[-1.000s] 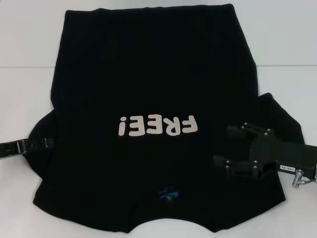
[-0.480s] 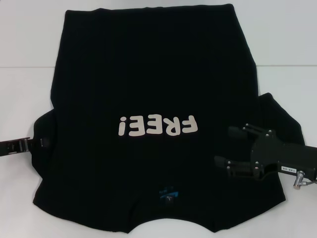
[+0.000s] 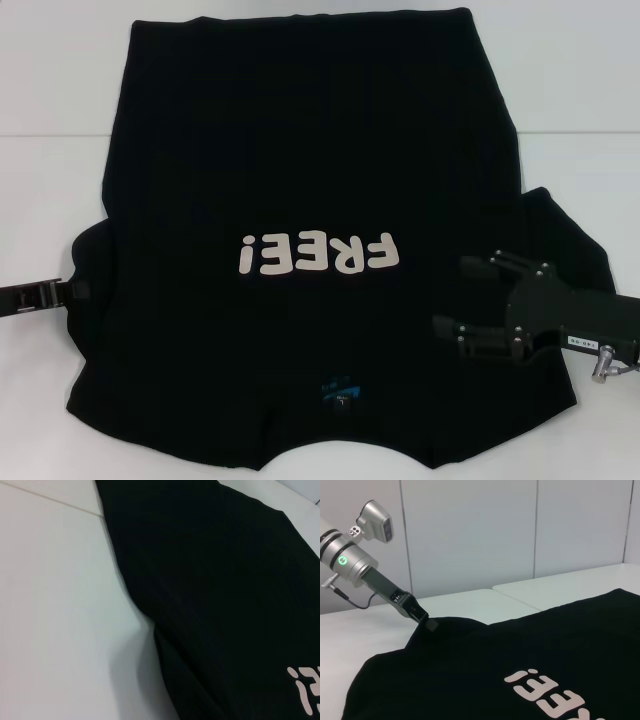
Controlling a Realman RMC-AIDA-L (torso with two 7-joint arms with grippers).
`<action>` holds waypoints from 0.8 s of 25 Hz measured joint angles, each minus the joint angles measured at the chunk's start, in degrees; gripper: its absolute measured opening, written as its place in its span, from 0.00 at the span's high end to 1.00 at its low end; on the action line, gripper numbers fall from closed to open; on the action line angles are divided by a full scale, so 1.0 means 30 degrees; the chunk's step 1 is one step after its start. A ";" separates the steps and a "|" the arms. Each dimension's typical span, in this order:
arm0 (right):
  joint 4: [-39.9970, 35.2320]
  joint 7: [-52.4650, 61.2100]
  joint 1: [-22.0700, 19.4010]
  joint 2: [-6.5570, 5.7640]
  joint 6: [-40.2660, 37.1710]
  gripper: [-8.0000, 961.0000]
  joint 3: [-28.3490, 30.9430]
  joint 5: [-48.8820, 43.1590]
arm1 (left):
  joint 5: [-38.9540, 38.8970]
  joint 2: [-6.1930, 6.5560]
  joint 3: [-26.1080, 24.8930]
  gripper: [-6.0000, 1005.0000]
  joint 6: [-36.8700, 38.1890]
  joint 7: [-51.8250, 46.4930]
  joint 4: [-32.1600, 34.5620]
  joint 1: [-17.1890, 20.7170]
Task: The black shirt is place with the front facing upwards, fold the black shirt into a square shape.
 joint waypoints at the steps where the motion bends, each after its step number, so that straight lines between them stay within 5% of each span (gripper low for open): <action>1: 0.0002 0.0000 -0.0004 0.0000 0.0000 0.04 0.0003 0.0001 | -0.0003 0.0000 -0.0007 0.91 0.0001 -0.0002 -0.0007 0.0005; 6: 0.0009 0.0020 -0.0034 -0.0001 -0.0054 0.04 0.0094 0.0000 | -0.0040 -0.0002 -0.0664 0.99 0.0015 -0.0045 -0.0009 0.0282; 16: 0.0009 0.0030 -0.0059 -0.0025 -0.0316 0.03 0.0124 0.0001 | -0.0180 -0.0006 -0.4823 0.99 0.0754 0.0249 -0.0093 0.1684; 20: 0.0009 0.0030 -0.0097 -0.0029 -0.0407 0.03 0.0213 0.0014 | -0.0766 -0.0176 -0.5021 0.99 0.0985 0.0270 -0.0110 0.2187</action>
